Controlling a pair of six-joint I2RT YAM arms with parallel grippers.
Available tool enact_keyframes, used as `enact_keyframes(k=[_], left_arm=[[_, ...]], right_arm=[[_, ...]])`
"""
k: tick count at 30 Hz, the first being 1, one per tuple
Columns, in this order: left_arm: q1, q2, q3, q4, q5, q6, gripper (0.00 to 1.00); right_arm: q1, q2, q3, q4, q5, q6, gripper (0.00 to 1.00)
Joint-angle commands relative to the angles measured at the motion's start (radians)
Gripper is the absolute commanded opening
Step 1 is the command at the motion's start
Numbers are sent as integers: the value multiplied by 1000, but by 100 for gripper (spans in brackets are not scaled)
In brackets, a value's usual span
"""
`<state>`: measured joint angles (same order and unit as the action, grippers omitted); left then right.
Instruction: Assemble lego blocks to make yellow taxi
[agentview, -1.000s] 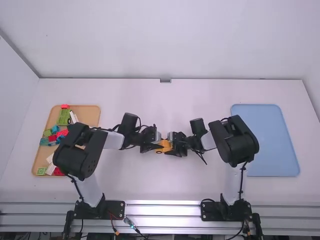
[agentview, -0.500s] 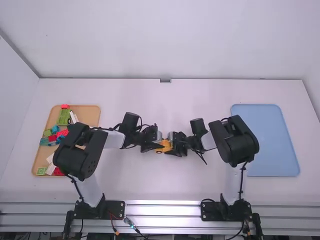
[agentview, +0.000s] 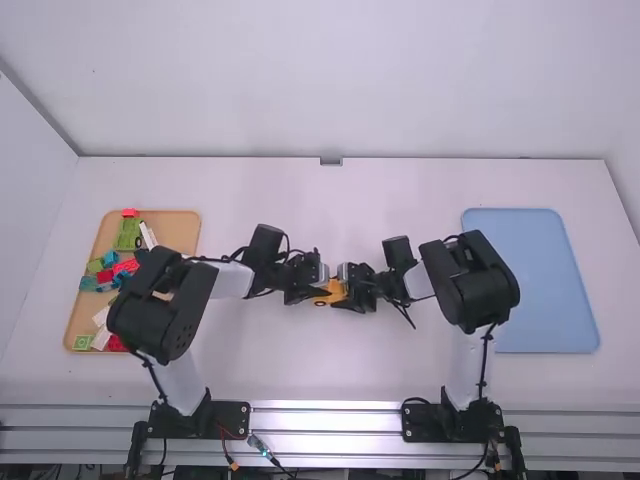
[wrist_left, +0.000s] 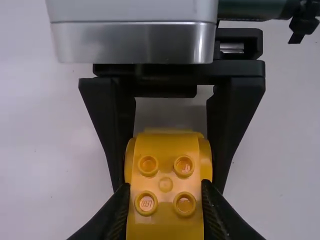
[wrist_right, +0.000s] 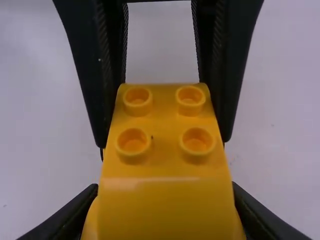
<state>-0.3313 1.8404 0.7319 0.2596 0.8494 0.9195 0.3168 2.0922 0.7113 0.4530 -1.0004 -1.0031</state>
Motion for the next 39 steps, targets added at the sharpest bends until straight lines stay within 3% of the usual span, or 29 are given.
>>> enact_keyframes(k=[1, 26, 31, 36, 39], left_arm=[[-35, 39, -16, -27, -151, -7, 2], [-34, 39, 4, -89, -138, 39, 2], [-41, 39, 4, -67, -126, 38, 24], [-28, 39, 4, -56, -66, 39, 33], [-28, 37, 4, -42, -53, 39, 33]], right_arm=[[18, 14, -4, -6, 37, 0, 55], [15, 14, -4, -12, 82, 4, 55], [19, 14, -4, -12, 81, 5, 55], [11, 14, -4, -12, 81, 5, 55], [10, 14, -4, -12, 81, 5, 55]])
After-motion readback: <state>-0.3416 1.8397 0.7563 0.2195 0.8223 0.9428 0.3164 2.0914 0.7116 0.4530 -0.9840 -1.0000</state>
